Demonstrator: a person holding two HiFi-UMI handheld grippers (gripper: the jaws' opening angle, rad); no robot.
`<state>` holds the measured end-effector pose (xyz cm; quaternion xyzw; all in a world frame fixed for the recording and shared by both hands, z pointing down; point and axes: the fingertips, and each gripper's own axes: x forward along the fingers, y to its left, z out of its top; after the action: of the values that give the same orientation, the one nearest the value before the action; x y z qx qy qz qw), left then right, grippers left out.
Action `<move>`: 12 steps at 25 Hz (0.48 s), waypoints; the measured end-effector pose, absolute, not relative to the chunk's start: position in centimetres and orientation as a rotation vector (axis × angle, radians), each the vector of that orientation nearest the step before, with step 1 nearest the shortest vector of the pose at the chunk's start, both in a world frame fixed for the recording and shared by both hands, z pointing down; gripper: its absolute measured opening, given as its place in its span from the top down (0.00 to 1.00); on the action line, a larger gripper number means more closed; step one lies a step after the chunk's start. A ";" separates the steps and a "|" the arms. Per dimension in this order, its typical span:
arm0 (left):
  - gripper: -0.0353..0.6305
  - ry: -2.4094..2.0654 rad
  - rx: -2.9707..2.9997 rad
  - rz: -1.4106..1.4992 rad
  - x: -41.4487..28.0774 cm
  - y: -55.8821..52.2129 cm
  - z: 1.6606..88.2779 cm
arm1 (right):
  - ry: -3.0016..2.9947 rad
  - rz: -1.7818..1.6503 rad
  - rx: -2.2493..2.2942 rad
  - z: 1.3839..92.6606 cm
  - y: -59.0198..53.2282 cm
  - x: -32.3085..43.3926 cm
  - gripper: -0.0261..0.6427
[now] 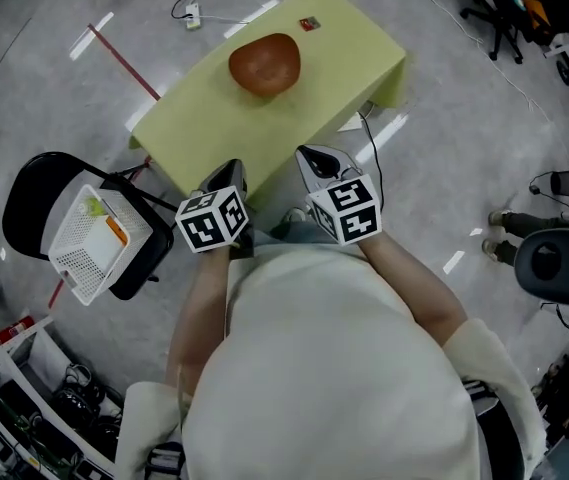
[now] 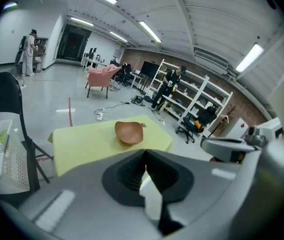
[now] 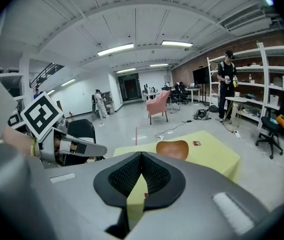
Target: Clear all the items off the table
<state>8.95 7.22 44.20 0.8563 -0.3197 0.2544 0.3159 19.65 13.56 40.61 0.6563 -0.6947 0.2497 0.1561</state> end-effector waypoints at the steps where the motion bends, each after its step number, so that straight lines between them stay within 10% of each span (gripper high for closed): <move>1: 0.93 -0.834 2.259 0.674 9.6 7.4 44.1 | -1.980 0.722 1.897 40.6 13.9 20.3 0.96; 12: 0.93 -0.722 2.321 0.714 14.2 8.5 43.4 | -1.868 0.793 2.066 41.0 16.2 25.3 0.96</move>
<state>14.18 8.48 43.41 0.8741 -0.2718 0.2690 0.2996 25.29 16.19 41.01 0.7080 -0.6402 0.2717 0.1225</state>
